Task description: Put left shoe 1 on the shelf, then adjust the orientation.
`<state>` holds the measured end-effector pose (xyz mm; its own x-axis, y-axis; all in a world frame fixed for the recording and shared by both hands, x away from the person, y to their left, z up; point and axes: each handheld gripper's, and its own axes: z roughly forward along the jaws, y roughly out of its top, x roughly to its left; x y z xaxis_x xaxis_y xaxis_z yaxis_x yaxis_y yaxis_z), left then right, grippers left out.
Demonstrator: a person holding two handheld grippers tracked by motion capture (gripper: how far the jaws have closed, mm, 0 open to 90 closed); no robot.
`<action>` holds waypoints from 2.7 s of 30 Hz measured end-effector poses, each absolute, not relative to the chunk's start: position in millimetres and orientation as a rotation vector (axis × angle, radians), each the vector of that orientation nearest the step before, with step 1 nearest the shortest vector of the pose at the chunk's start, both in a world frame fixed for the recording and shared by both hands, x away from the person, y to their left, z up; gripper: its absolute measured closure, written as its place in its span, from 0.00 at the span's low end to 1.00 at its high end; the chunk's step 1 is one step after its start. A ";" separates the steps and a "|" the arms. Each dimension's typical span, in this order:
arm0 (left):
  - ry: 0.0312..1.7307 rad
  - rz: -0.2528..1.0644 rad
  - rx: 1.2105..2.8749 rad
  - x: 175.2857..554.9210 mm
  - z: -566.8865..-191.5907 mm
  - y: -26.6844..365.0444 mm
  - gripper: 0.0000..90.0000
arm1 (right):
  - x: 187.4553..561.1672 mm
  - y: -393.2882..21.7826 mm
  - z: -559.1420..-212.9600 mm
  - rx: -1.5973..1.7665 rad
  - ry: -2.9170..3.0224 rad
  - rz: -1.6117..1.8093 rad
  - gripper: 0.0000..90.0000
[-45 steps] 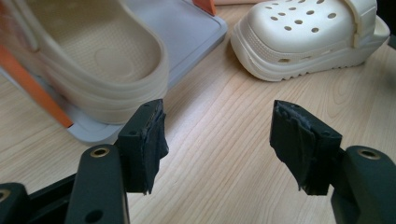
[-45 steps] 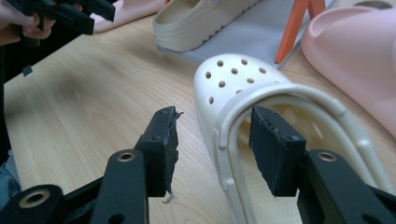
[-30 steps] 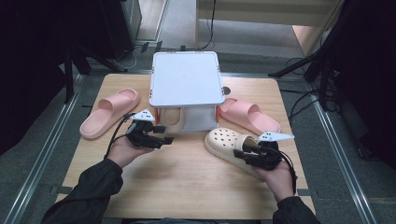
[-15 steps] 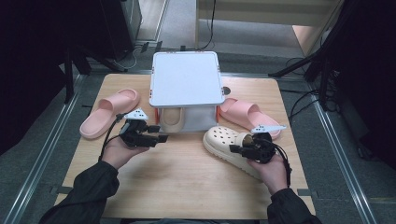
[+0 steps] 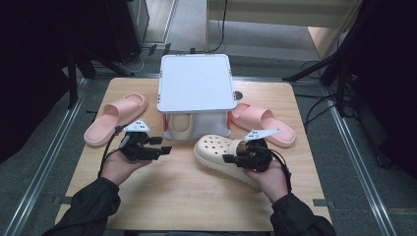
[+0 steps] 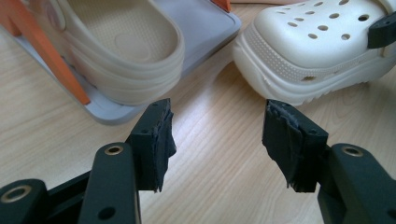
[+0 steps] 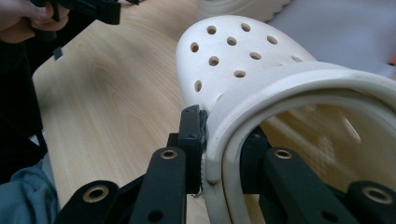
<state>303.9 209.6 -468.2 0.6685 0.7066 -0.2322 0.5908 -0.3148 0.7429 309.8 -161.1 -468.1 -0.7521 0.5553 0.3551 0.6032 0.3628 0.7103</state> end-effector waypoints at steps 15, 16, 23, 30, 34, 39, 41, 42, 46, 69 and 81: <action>1.034 0.181 2.015 289.1 -471.3 216.6 0.48 | 316.1 -114.7 -480.9 -0.939 -2.573 -1.300 0.85; 1.035 0.183 2.018 288.5 -471.8 216.3 0.48 | 316.4 -112.7 -482.6 -0.936 -2.573 -1.289 0.85; 1.024 0.131 2.031 286.7 -473.4 213.3 0.60 | 314.0 -107.9 -485.6 -0.874 -2.637 -1.251 0.77; 1.045 0.083 2.013 285.4 -469.8 209.1 0.73 | 307.3 -121.4 -473.0 -0.866 -2.670 -1.297 0.68; 1.032 0.091 2.010 283.2 -469.2 205.4 0.83 | 305.3 -141.3 -462.3 -0.875 -2.637 -1.389 0.71; 0.993 0.078 2.032 281.8 -474.0 194.2 0.91 | 312.0 -159.2 -458.7 -0.922 -2.630 -1.406 0.90; 0.988 0.084 2.045 281.1 -475.6 189.5 0.91 | 316.8 -162.2 -460.4 -0.937 -2.641 -1.415 0.96; 0.988 0.089 2.046 280.7 -476.1 187.4 0.91 | 320.0 -163.3 -461.5 -0.943 -2.631 -1.426 0.98; 0.984 0.096 2.027 278.1 -478.6 180.9 0.91 | 336.2 -167.2 -464.3 -1.027 -2.644 -1.442 1.00; 0.995 0.095 2.059 280.5 -502.0 158.1 0.95 | 363.1 -159.6 -483.5 -1.122 -2.650 -1.345 0.98; 0.988 0.074 2.065 289.8 -502.2 155.0 0.94 | 351.5 -161.3 -486.8 -1.143 -2.629 -1.325 1.00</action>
<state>289.8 155.0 -502.2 0.6893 0.6697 -0.2763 0.6211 -0.3499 0.7013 351.5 -161.3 -486.8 -0.7379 0.6094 0.2901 0.5956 0.3858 0.7045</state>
